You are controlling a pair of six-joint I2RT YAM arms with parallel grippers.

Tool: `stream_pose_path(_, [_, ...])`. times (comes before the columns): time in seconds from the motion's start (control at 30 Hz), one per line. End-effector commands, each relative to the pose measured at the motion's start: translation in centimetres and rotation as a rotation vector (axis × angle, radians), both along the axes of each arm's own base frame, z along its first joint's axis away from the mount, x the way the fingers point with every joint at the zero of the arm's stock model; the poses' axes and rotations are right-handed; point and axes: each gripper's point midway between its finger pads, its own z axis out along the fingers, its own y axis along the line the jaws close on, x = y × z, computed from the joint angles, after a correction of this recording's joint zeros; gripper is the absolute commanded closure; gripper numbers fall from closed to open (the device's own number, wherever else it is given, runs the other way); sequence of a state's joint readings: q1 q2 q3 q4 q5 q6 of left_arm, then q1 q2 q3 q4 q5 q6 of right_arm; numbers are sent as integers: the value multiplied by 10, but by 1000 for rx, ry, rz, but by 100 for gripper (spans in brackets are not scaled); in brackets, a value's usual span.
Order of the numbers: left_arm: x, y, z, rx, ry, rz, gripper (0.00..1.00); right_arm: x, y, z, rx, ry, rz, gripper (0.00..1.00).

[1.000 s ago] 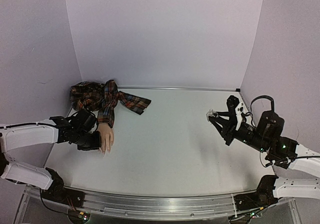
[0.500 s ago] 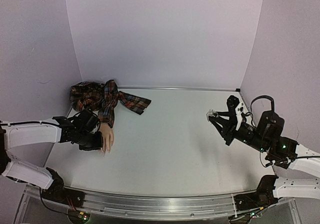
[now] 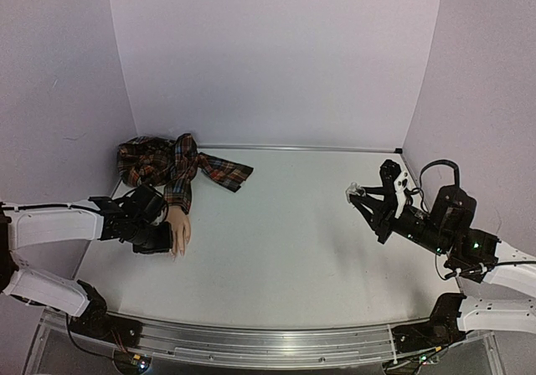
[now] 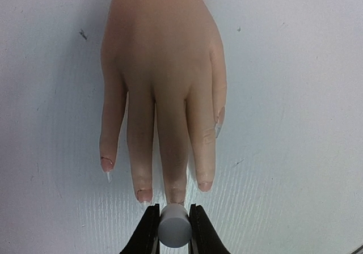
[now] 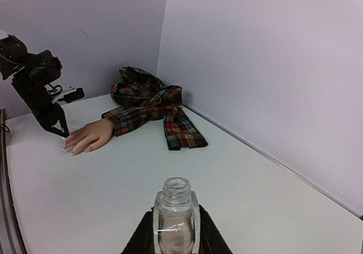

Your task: Paint the nails

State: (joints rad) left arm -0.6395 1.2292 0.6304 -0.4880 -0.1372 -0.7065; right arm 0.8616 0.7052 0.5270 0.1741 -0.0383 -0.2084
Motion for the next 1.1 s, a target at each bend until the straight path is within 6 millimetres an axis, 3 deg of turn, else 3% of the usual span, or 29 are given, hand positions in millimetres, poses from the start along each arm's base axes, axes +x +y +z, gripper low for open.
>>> stream_pose_path(0.0, [-1,1,1,-27,-8,16,100,1,0,15,46,-28,-3,100])
stream_pose_path(0.27, [-5,1,-1,-45,-6,22,100,1,1,15,46,-27,1,100])
stream_pose_path(0.37, [-7,-10,4,-101,-2,-15,100,2,1,14,44,-24,1,100])
stream_pose_path(0.43, [-11,-21,19,-181,-19,-56,100,1,2,14,42,-26,4,100])
stream_pose_path(0.53, [-17,-38,54,-319,-79,-125,100,-1,8,12,21,-24,36,100])
stream_pose_path(0.77, [-21,-71,169,-564,-308,-324,100,-14,43,8,-43,22,232,100])
stream_pose_path(0.87, [-23,-87,217,-636,-388,-435,100,-16,57,19,15,10,291,100])
stream_pose_path(1.07, [-17,-122,269,-697,-447,-593,100,-23,102,34,63,4,389,100])
